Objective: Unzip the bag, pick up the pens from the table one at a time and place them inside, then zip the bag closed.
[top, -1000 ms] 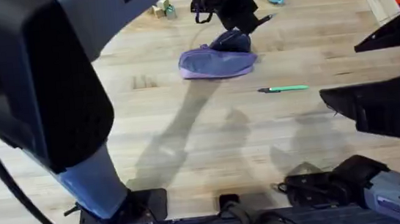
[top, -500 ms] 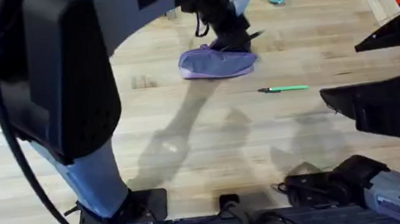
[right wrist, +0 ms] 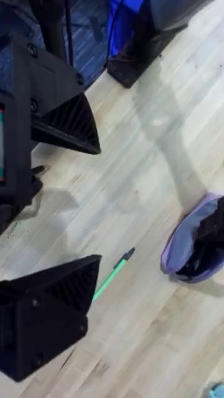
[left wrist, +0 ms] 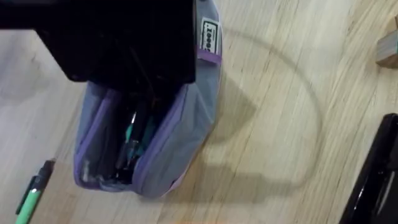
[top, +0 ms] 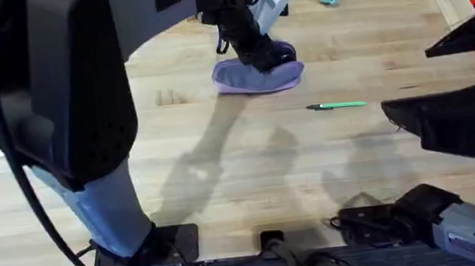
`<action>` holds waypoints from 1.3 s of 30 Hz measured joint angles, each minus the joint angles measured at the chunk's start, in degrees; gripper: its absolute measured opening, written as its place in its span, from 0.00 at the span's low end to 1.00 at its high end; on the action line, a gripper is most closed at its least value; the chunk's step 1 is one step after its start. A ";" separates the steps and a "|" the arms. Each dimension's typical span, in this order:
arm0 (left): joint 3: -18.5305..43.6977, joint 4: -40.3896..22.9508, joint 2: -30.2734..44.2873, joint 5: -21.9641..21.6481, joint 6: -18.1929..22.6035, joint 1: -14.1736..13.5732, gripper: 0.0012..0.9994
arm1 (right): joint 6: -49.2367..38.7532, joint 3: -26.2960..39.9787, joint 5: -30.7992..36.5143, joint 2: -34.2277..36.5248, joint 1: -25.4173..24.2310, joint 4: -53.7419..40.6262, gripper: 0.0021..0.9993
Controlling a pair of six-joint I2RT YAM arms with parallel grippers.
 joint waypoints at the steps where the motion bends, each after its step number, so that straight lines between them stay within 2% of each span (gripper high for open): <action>1: 0.00 0.01 0.00 -0.07 0.07 0.00 0.04 | 0.00 0.00 0.30 0.01 0.00 0.02 1.00; 3: 0.00 0.04 0.00 -0.19 0.28 0.00 0.07 | 0.00 0.00 0.59 0.00 0.00 0.02 1.00; 6: 0.00 -0.17 0.00 -0.97 0.43 0.13 0.47 | 0.00 0.00 0.79 0.02 0.00 0.02 1.00; 9: 0.00 -0.10 -0.15 -1.71 0.03 0.58 0.93 | 0.00 0.00 0.97 0.00 0.00 0.02 1.00; 10: 0.00 -0.04 -0.35 -1.68 -0.21 0.70 0.97 | 0.00 0.00 1.25 0.02 0.00 0.02 1.00; 19: 0.00 -1.25 -5.68 -2.89 -1.52 0.87 0.99 | 0.00 0.00 3.71 0.02 0.00 0.11 1.00; 26: 0.00 -3.74 -11.00 -3.62 -1.56 2.69 0.99 | 0.00 0.00 3.76 0.15 0.00 0.13 1.00; 32: 0.00 -4.70 -15.62 -1.92 -1.54 7.12 0.99 | -0.32 0.00 4.63 0.17 0.00 -0.46 1.00; 39: 0.00 -5.23 -18.95 2.47 -1.54 13.29 0.99 | -0.90 -0.81 14.23 0.29 0.00 -0.99 1.00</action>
